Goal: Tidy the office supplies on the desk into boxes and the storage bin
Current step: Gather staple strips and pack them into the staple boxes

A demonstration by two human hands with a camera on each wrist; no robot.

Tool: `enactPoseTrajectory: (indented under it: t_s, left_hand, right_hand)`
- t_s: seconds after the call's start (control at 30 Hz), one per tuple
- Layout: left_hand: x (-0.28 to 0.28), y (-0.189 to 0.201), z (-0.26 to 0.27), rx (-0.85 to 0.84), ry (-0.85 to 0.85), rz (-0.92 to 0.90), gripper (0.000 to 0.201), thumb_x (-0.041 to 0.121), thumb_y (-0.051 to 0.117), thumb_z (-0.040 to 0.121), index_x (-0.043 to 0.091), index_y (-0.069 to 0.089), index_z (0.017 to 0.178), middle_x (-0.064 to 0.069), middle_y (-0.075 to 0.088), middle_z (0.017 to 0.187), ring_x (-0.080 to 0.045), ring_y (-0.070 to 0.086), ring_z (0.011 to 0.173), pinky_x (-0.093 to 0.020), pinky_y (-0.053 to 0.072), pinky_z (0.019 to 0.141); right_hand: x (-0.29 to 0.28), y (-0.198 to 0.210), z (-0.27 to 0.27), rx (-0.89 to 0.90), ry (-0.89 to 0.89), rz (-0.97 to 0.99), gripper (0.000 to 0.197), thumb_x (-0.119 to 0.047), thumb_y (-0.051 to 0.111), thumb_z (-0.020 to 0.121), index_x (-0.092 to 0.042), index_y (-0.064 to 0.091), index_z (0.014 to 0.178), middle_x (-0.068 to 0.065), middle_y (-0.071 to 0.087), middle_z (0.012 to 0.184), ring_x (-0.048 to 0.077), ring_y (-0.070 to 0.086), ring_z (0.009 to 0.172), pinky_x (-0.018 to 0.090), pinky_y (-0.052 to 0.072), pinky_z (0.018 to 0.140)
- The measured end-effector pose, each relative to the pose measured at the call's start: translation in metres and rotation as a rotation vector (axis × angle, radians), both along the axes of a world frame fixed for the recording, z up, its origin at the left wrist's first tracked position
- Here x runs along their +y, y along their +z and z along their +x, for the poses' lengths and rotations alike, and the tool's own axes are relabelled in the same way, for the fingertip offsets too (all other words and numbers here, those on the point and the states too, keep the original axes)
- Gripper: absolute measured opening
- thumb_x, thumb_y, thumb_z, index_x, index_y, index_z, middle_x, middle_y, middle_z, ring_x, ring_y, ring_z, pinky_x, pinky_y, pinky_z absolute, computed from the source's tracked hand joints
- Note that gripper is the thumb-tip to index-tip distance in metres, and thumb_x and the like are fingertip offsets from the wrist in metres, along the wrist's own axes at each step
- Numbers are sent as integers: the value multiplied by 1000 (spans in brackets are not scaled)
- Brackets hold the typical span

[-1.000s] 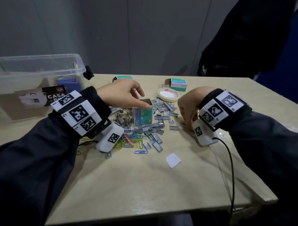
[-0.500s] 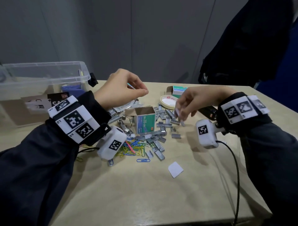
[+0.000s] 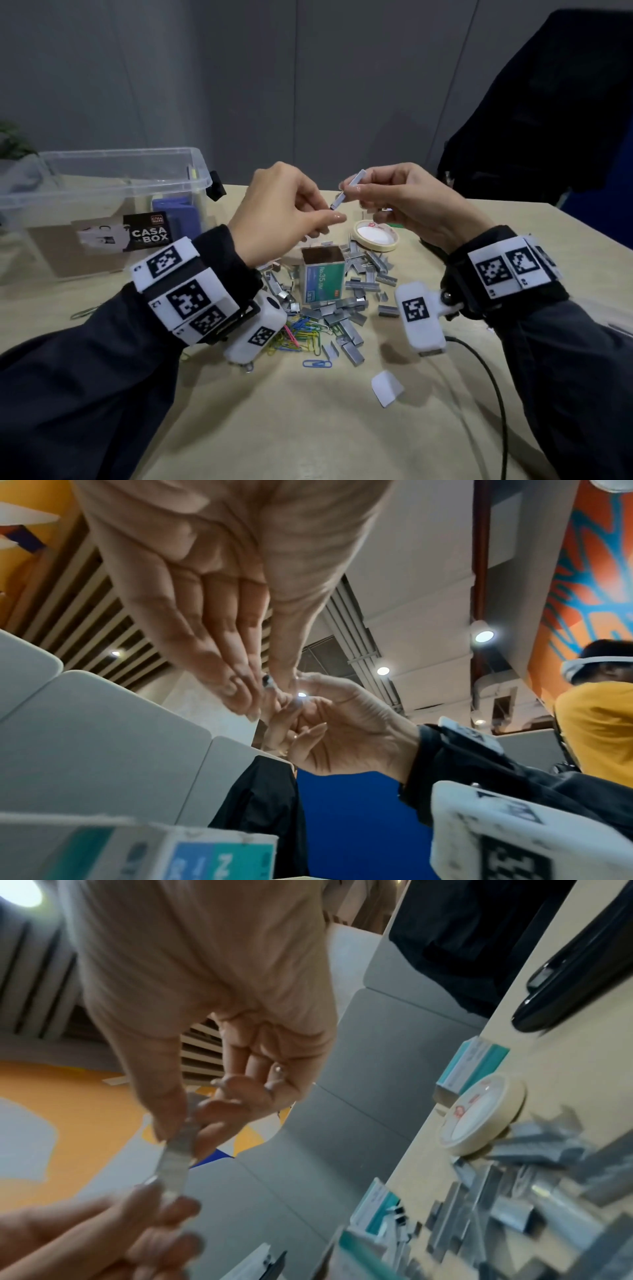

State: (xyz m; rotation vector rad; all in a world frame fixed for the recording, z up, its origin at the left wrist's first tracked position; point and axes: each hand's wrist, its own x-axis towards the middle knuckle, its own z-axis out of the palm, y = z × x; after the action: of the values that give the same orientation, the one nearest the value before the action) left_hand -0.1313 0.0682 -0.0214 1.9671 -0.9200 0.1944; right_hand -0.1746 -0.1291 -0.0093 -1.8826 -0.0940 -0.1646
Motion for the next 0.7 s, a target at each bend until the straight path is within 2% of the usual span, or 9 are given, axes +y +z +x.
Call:
enactPoseTrajectory:
  t_s: [0.07,0.13,0.2,0.27,0.33,0.47,0.6,0.7]
  left_hand:
    - [1,-1,6,6,39,-91,21,27,83,74,9,74,74,-2,71,62,-11,70,56,-32,60,60]
    - [1,-3,11,-42,90,-199,20,26,84,72,10,73,76,-1,71,63,-12,69,57,-35,60,60]
    - [1,-4,15,-114,126,-300,17,23,83,74,11,74,80,0,71,69,-12,69,61,-37,60,61]
    - [2,-4,19,-179,150,-354,13,21,81,77,11,74,83,1,71,73,-11,70,64,-37,60,63]
    - [4,-5,26,-193,150,-374,14,22,80,78,11,73,83,1,71,75,-11,70,66,-38,60,64]
    - [4,-9,35,-211,138,-351,17,25,78,80,10,71,84,-2,71,75,-13,71,68,-39,60,62]
    - [5,-10,41,-265,150,-330,15,23,74,84,9,69,84,-1,70,75,-12,69,69,-39,59,65]
    - [5,-10,45,-220,133,-370,11,18,74,85,10,67,84,-5,70,76,-15,70,69,-38,60,64]
  right_hand:
    - [6,0,2,-18,-27,60,22,-27,77,76,-9,75,90,-2,71,94,4,50,70,15,39,57]
    - [12,-1,5,-52,-57,128,10,-22,76,79,-16,75,86,2,67,94,4,50,72,15,41,58]
    - [19,-3,9,-91,-81,208,9,-17,72,86,-11,74,93,6,64,90,3,50,68,14,42,58]
    - [26,-5,15,-106,-86,288,14,-15,70,89,-5,72,98,14,59,93,2,48,62,13,42,56]
    - [31,-6,20,-106,-104,307,19,-16,70,89,-2,72,102,13,62,95,1,51,61,13,44,58]
    - [37,-8,26,-141,-149,265,18,-19,67,92,-5,73,102,-2,67,86,2,57,75,15,47,62]
    - [48,-16,31,-266,-240,277,23,-15,68,92,-1,70,110,4,67,88,7,65,81,19,53,68]
    - [55,-23,36,-396,-306,283,16,-13,70,90,-2,71,102,8,71,89,13,69,85,24,55,71]
